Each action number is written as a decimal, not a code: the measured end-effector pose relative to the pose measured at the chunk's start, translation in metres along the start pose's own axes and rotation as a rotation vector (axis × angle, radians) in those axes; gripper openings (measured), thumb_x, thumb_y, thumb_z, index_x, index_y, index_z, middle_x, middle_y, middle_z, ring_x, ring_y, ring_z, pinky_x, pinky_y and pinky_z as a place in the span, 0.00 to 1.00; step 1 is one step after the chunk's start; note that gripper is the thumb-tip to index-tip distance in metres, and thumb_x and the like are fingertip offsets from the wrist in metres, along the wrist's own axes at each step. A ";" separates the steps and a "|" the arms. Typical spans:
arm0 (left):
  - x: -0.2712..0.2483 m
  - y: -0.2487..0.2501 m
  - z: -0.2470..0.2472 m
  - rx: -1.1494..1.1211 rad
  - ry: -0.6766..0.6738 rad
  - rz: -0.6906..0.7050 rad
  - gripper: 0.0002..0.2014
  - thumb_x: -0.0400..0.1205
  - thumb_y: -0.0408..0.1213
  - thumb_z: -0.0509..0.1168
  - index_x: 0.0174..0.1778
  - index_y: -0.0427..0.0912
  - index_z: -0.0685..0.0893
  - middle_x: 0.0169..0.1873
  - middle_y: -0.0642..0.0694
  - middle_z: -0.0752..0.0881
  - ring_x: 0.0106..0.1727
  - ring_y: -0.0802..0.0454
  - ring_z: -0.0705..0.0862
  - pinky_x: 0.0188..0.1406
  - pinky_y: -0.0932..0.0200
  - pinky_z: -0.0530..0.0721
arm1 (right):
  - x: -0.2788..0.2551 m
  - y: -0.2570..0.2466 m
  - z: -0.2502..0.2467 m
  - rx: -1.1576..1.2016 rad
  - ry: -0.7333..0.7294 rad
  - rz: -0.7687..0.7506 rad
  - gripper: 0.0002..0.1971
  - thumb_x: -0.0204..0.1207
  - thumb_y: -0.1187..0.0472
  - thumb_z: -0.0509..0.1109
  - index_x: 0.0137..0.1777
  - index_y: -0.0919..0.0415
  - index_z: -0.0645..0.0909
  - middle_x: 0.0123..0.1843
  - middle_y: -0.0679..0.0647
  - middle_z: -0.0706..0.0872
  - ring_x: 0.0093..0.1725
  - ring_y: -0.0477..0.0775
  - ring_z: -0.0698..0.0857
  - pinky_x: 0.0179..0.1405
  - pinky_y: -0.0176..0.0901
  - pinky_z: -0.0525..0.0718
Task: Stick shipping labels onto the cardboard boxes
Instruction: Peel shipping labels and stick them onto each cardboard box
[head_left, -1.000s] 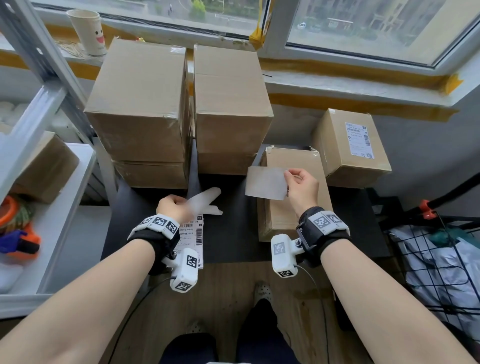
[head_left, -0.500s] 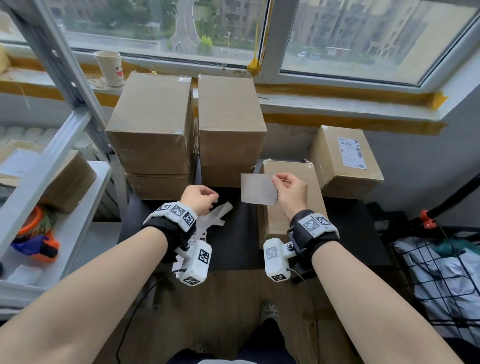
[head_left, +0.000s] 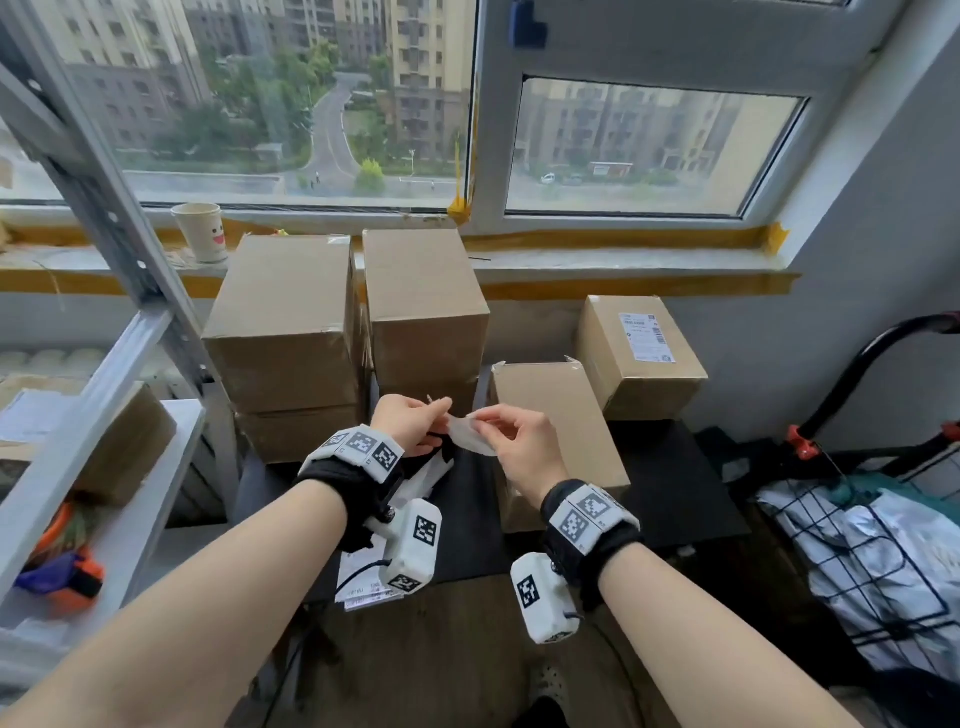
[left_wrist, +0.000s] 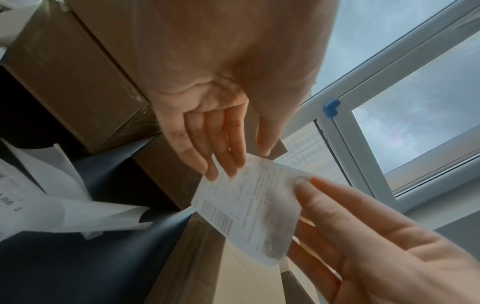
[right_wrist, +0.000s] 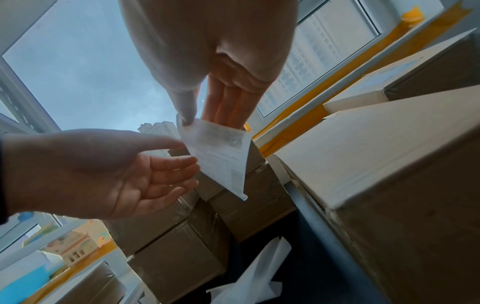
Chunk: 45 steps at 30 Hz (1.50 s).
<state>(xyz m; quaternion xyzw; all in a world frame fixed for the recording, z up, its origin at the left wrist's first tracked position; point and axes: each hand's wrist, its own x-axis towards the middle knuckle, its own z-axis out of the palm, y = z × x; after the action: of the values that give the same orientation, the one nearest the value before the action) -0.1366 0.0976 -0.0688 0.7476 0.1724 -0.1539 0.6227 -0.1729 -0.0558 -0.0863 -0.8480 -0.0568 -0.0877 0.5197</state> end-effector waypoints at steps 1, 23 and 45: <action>-0.002 -0.001 0.002 0.006 -0.010 -0.003 0.13 0.79 0.44 0.69 0.35 0.37 0.85 0.33 0.44 0.86 0.33 0.52 0.83 0.35 0.63 0.81 | -0.003 0.001 0.000 -0.010 -0.016 -0.003 0.06 0.75 0.63 0.72 0.48 0.58 0.90 0.43 0.47 0.90 0.43 0.42 0.86 0.49 0.32 0.84; 0.024 0.032 0.049 -0.124 0.031 0.137 0.01 0.78 0.28 0.69 0.42 0.33 0.85 0.48 0.33 0.88 0.48 0.40 0.89 0.48 0.53 0.89 | 0.056 0.048 -0.068 0.151 0.144 0.343 0.07 0.74 0.57 0.74 0.48 0.58 0.84 0.48 0.56 0.89 0.47 0.53 0.87 0.53 0.47 0.87; 0.067 -0.007 0.129 0.149 0.082 -0.038 0.05 0.72 0.36 0.76 0.36 0.39 0.90 0.39 0.41 0.91 0.37 0.48 0.88 0.43 0.55 0.89 | 0.077 0.131 -0.091 0.002 0.017 0.616 0.10 0.67 0.61 0.80 0.43 0.58 0.81 0.45 0.54 0.87 0.48 0.52 0.87 0.52 0.43 0.85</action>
<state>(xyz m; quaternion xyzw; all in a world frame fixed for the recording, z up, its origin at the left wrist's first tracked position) -0.0819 -0.0241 -0.1271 0.7940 0.2002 -0.1473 0.5548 -0.0813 -0.1957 -0.1442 -0.8239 0.2071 0.0670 0.5232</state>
